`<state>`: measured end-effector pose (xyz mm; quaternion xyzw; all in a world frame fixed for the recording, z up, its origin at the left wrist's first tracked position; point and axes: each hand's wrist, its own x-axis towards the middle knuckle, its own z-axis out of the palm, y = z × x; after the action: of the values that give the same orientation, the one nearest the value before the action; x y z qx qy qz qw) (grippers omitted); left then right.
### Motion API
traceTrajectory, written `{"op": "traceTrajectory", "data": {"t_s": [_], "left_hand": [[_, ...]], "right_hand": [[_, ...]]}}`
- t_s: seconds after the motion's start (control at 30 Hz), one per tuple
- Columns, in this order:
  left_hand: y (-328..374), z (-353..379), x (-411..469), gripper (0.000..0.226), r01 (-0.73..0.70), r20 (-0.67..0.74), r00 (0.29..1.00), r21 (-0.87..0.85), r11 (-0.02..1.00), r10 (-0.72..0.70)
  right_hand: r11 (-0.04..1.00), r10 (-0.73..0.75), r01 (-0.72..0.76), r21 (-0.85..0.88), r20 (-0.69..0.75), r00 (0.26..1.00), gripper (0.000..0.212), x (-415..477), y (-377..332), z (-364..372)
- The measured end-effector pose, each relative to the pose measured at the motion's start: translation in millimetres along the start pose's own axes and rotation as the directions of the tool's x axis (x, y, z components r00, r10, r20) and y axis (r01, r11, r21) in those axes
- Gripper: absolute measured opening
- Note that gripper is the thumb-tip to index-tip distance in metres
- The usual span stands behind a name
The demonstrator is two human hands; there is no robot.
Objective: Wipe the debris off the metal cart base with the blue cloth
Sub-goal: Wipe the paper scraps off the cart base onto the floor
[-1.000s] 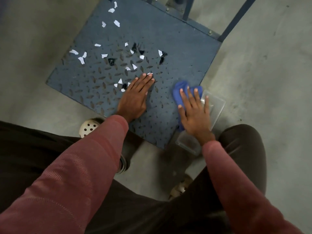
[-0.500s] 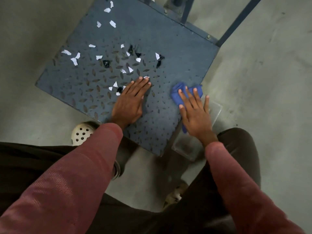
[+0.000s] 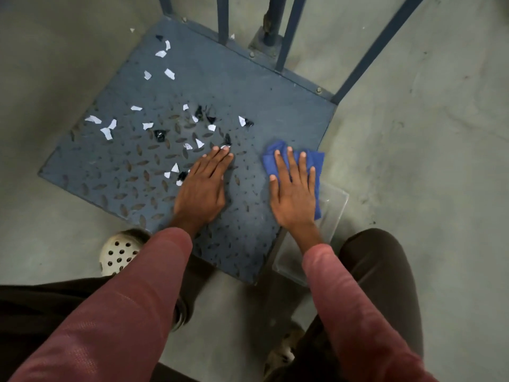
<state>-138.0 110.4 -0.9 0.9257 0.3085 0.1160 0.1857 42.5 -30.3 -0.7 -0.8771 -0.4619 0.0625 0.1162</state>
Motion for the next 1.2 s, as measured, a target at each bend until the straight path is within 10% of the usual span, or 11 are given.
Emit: {"op": "traceTrajectory", "data": {"t_s": [0.3, 0.47, 0.63, 0.8, 0.93, 1.1, 1.2], "left_hand": [[-6, 6, 7, 0.055, 0.003, -0.035, 0.999, 0.007, 1.000, -0.003], [-6, 9, 8, 0.055, 0.001, -0.044, 0.999, 0.005, 1.000, -0.001], [-6, 8, 8, 0.056, 0.023, -0.027, 0.999, 0.018, 1.000, -0.022], [-6, 8, 8, 0.056, 0.027, -0.031, 0.999, 0.016, 1.000, -0.027], [-6, 9, 8, 0.056, 0.040, -0.016, 0.999, 0.024, 0.999, -0.040], [-6, 9, 9, 0.056, 0.033, -0.020, 0.999, 0.017, 0.999, -0.033], [-5, 8, 9, 0.056, 0.036, -0.026, 0.999, 0.018, 0.999, -0.036]], "right_hand": [[0.989, 0.146, -0.145, -0.039, 0.017, 0.989, 0.058, 128, 8, 3], [0.905, -0.413, 0.422, -0.053, 0.127, 0.902, 0.056, 122, 15, -7], [0.994, 0.111, -0.111, 0.015, 0.013, 0.994, 0.060, 145, 51, -14], [0.906, -0.413, 0.421, -0.047, 0.127, 0.902, 0.060, 134, 49, -15], [1.000, 0.007, -0.007, -0.011, 0.058, 0.998, 0.061, 158, 46, -13], [0.937, -0.350, 0.348, 0.035, 0.119, 0.929, 0.064, 162, 37, -15], [0.993, -0.111, 0.111, 0.041, -0.003, 0.994, 0.060, 140, 52, -11]]}}
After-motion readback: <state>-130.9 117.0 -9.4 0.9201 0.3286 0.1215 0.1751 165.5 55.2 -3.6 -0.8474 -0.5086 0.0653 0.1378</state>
